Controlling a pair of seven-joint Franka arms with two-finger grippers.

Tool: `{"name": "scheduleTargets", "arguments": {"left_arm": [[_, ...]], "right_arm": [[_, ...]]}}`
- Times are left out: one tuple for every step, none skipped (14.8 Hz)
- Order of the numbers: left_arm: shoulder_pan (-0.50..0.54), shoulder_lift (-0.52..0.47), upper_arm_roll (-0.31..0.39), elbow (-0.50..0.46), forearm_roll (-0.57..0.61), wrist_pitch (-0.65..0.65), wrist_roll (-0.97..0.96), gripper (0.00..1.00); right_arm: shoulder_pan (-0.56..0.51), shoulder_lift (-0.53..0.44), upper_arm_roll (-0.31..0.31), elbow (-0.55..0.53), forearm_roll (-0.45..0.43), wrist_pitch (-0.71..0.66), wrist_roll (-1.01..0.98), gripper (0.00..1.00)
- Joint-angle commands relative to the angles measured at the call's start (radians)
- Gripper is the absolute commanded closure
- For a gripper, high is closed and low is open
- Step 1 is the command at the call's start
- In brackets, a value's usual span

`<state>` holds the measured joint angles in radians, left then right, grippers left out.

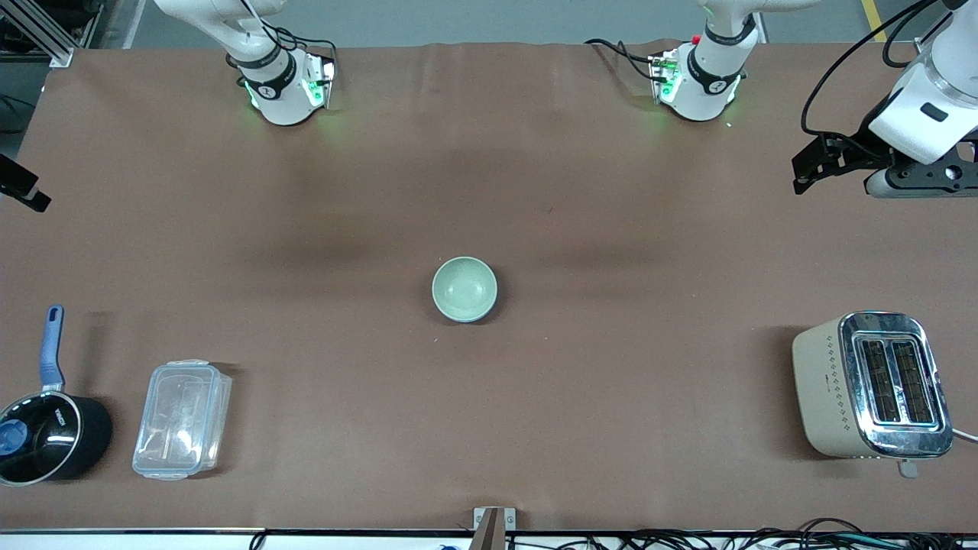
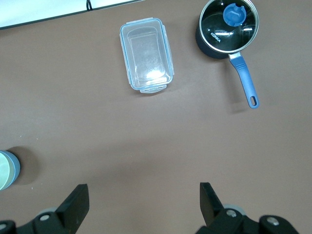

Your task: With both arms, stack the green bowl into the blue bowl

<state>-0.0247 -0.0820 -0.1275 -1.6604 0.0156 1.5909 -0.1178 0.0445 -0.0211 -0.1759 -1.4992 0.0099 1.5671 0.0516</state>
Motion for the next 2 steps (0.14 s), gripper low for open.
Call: {"name": "scheduleTargets", "arguments": {"left_arm": [[-0.001,0.01,0.006,0.024,-0.003,-0.009,0.013,0.0],[-0.001,0.011,0.006,0.025,-0.003,-0.009,0.013,0.0]], "right_arm": [[-0.006,0.007,0.004,0.024,0.013,-0.018,-0.021,0.0],[-0.005,0.007,0.004,0.022,0.013,-0.018,-0.021,0.0]]}}
